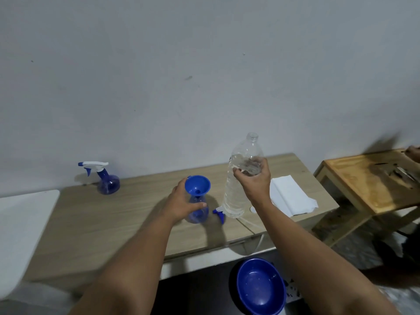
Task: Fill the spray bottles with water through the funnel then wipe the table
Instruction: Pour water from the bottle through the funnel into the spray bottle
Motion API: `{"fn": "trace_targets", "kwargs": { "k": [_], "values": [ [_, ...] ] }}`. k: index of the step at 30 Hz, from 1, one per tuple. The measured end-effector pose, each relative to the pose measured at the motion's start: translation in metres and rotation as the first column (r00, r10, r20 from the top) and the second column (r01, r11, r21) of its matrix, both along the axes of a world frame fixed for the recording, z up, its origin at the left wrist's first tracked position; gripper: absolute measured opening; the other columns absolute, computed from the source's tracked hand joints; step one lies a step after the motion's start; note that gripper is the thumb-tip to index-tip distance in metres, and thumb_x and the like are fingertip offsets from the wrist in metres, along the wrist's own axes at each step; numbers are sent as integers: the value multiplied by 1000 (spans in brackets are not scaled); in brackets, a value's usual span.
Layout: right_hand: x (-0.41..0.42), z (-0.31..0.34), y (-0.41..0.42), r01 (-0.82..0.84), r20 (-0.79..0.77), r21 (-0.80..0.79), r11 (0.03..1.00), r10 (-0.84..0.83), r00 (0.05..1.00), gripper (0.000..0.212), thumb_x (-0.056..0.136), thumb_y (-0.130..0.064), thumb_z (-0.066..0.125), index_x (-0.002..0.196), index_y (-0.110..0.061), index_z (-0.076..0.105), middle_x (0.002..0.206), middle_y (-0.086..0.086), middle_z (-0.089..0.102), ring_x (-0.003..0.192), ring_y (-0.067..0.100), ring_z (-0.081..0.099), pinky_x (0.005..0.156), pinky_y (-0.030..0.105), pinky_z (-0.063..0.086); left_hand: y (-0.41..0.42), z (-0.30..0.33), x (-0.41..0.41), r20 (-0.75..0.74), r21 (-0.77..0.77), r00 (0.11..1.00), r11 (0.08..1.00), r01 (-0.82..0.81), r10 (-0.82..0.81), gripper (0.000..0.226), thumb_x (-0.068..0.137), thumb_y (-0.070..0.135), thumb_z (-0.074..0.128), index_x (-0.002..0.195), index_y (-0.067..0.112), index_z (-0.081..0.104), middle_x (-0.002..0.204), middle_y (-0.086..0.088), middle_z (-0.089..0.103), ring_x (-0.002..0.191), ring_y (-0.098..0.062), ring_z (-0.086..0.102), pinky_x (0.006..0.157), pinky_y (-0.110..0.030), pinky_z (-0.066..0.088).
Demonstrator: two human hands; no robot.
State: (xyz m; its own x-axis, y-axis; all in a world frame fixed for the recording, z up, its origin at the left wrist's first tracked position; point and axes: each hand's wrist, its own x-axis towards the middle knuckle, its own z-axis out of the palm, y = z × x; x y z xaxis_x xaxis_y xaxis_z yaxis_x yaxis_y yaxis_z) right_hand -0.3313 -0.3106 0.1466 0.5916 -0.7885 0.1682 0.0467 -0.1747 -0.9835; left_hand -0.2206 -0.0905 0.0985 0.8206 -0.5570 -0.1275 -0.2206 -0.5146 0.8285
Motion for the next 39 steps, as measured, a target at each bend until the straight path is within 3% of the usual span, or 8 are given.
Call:
{"fn": "trace_targets", "kwargs": {
  "k": [11,17,20,23,27,30,33,39],
  "values": [
    [-30,-3,25,-53,29,-37,998,54,998,65,65,-22,102,115,-30,60,112,-2,73,100,9,74,84,23,61,8,5,-6,-7,71,1000,997,-23,24,117,52,57,83,154,36,28,151,3,46,137,-21,47,112,-42,42],
    [-39,-15,22,-230,-126,-50,972,223,967,73,65,-39,100,126,-40,59,122,-8,68,113,15,70,88,51,65,8,8,0,18,49,999,998,-40,40,102,55,51,83,146,39,38,141,7,53,128,-19,53,106,-42,46],
    [-40,-15,6,-358,-207,-32,933,344,916,69,68,-34,99,124,-40,59,124,-4,69,109,17,72,87,47,66,2,8,-7,9,54,994,993,-107,107,91,57,52,81,139,39,43,135,8,57,121,-19,58,102,-43,49],
    [-41,-13,-9,-477,-305,-24,878,448,840,67,73,-25,97,126,-33,57,122,0,72,99,10,76,85,28,64,-5,9,-18,34,23,983,983,-183,182,83,64,47,85,137,36,46,127,9,61,111,-21,62,97,-42,52],
    [-43,-18,-12,-506,-364,-17,862,466,807,67,71,-32,96,126,-33,57,111,0,76,97,13,77,87,37,65,-10,11,-14,20,16,982,982,-187,187,81,71,39,89,140,32,48,122,10,64,110,-19,61,99,-40,51],
    [-43,-19,-12,-501,-389,-18,865,455,801,59,75,-22,94,122,-29,59,103,12,76,87,13,75,78,27,64,-11,8,-15,31,9,982,983,-185,185,82,69,43,90,139,29,50,124,7,66,112,-21,62,100,-41,51],
    [-40,-20,-14,-534,-397,-5,846,488,777,52,77,-13,93,118,-26,62,103,8,76,85,14,73,71,18,59,-12,10,-17,36,6,979,980,-199,199,80,69,44,90,138,28,52,123,10,65,114,-21,62,99,-38,51],
    [-23,-13,-24,-634,-474,45,772,575,667,53,80,-4,89,124,-13,61,93,4,75,72,4,73,67,19,58,-12,17,-14,11,1,975,975,-223,223,87,67,39,93,141,24,50,118,14,60,114,-18,62,96,-32,49]
  ]
}}
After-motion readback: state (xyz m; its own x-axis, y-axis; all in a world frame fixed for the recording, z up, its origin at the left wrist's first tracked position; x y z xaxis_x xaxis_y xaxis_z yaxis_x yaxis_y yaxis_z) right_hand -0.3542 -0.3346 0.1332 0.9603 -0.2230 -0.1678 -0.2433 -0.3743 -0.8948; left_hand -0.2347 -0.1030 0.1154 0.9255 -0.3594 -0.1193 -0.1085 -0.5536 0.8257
